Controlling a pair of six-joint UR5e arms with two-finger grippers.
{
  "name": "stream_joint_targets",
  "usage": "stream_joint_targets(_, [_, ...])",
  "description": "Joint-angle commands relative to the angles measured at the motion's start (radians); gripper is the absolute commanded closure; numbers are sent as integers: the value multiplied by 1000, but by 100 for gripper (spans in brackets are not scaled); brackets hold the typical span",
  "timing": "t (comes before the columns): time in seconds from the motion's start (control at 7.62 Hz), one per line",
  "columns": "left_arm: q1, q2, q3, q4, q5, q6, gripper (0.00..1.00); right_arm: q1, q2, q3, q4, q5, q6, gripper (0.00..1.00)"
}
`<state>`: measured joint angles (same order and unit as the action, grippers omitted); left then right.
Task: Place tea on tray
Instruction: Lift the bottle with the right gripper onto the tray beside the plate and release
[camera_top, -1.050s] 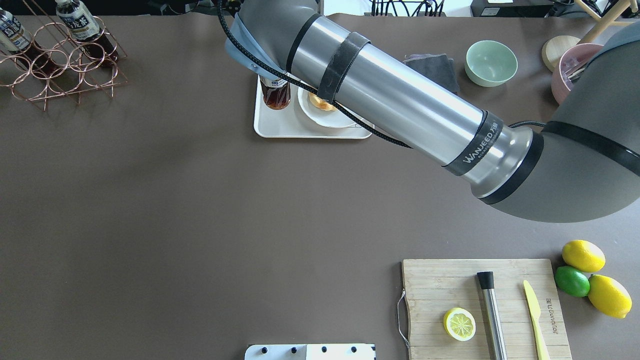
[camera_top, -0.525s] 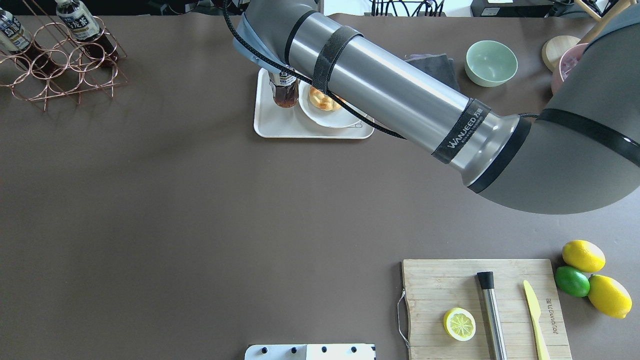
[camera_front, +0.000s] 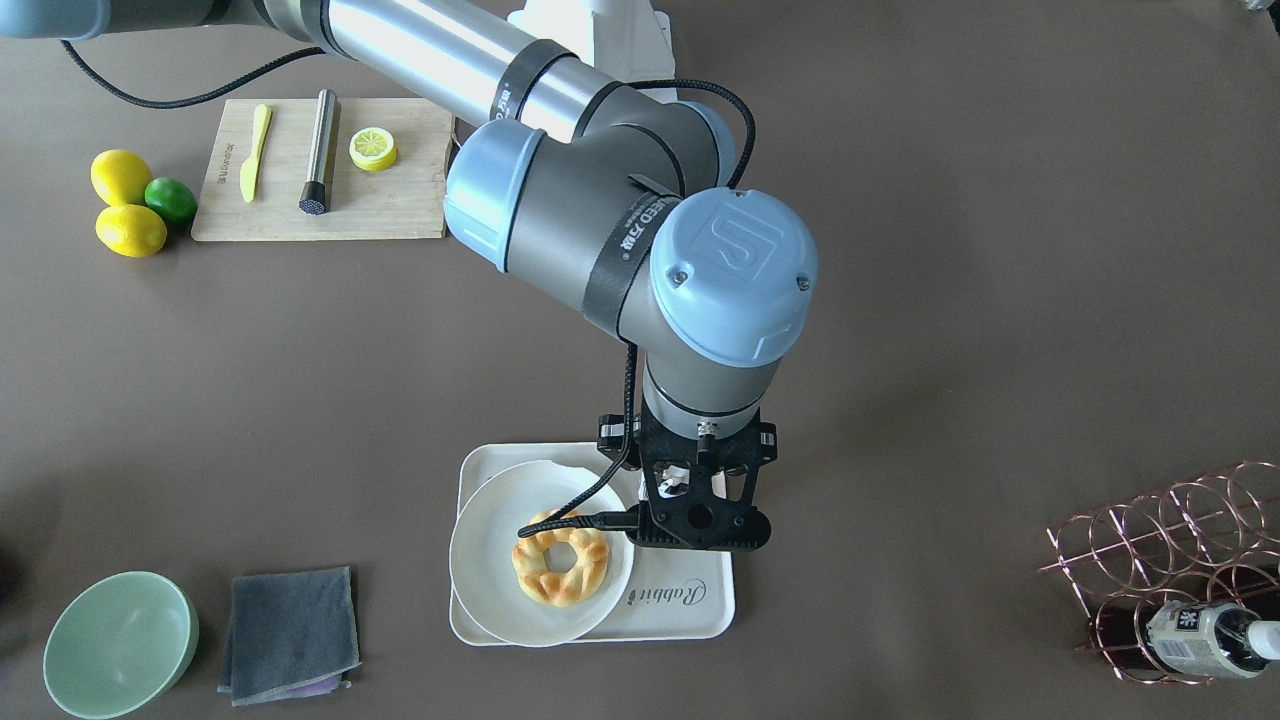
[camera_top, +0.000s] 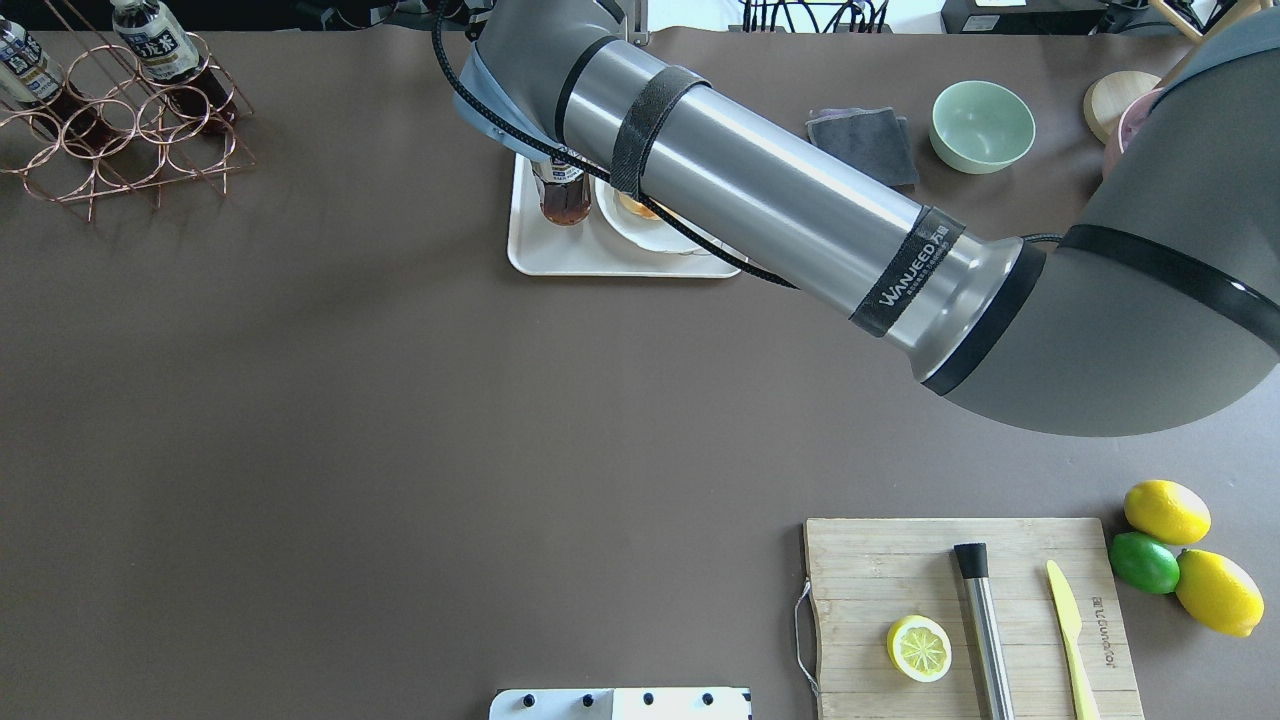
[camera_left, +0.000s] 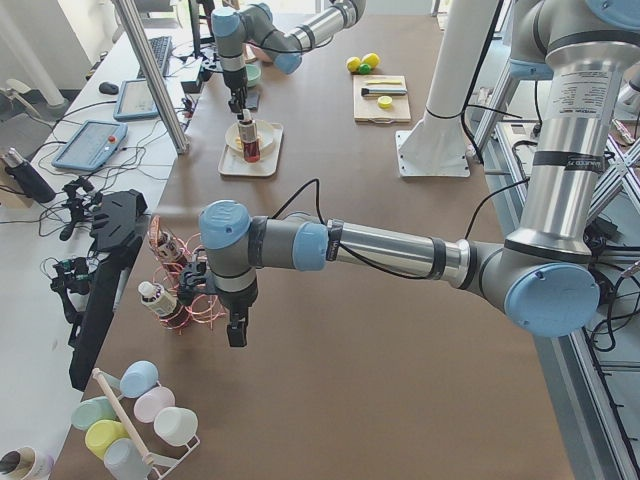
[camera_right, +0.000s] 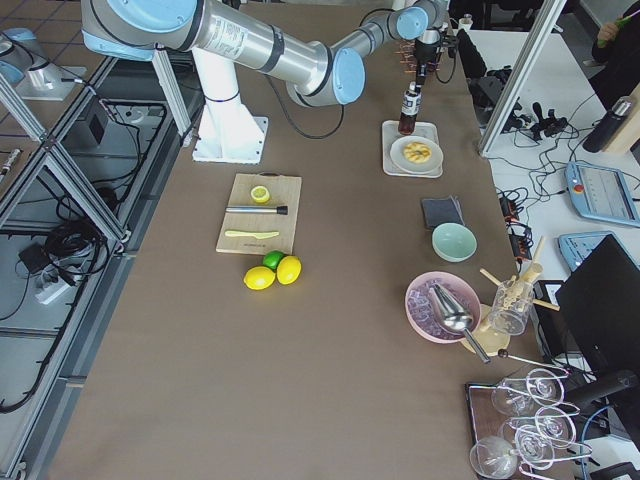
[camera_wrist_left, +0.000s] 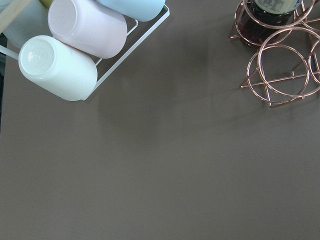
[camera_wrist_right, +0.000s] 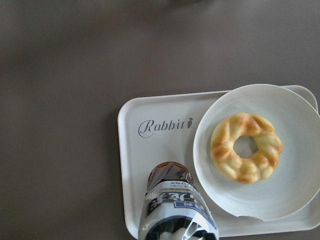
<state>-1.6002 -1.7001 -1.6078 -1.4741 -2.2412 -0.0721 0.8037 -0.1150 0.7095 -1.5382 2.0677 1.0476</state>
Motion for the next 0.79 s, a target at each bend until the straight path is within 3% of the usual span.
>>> stream_joint_targets(0.0, [0,-6,3,0,2,0,2,-17,12,-2,3,-20,5,100])
stream_joint_targets(0.26, [2,-4,5,0,3,0,2,-29,18,-65,91,-43,8,100])
stream_joint_targets(0.66, [8,-6,5,0,6,0,2,-26,32,-67,92,-43,9,100])
